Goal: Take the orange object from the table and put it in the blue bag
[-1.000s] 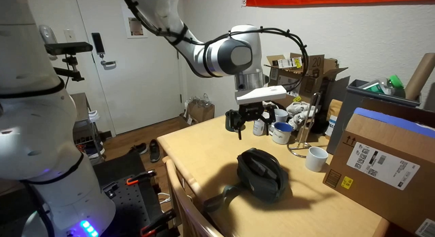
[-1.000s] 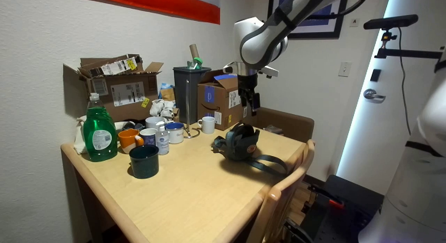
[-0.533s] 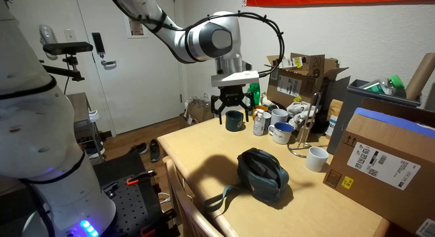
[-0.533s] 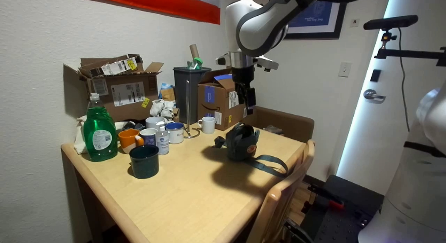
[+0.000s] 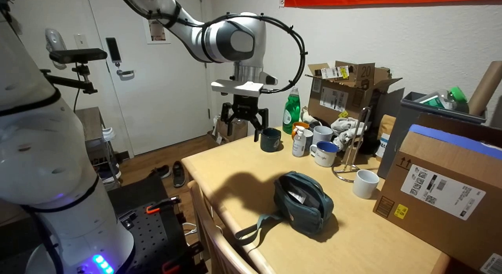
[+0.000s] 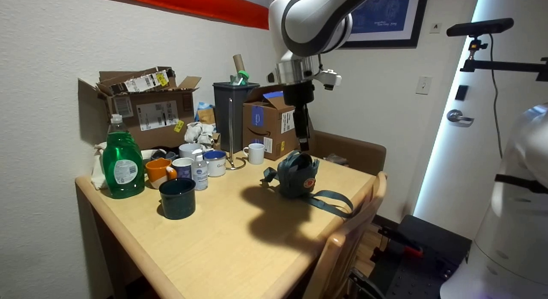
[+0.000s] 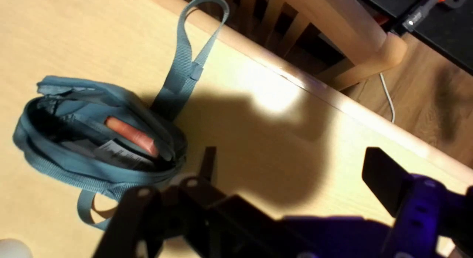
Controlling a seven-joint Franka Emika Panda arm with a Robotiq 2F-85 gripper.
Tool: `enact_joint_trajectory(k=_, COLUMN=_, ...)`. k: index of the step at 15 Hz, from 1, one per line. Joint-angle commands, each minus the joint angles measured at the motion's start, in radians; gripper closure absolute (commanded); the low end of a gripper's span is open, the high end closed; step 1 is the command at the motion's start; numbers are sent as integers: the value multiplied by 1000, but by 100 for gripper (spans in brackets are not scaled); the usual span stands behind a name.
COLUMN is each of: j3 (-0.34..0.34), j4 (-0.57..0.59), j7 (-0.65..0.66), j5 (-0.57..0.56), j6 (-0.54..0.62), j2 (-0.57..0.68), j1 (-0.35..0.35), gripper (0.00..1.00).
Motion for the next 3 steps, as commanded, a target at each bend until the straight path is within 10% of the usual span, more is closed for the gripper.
enact_joint_trajectory(k=1, j3=-2, j4=-8, j7=31, j5=11, j6=-2, j2=-6, j1=5, gripper=0)
enact_joint_trajectory(k=3, j3=-2, j4=-18, j7=52, j5=19, j6=-2, j2=-15, j1=6, gripper=0)
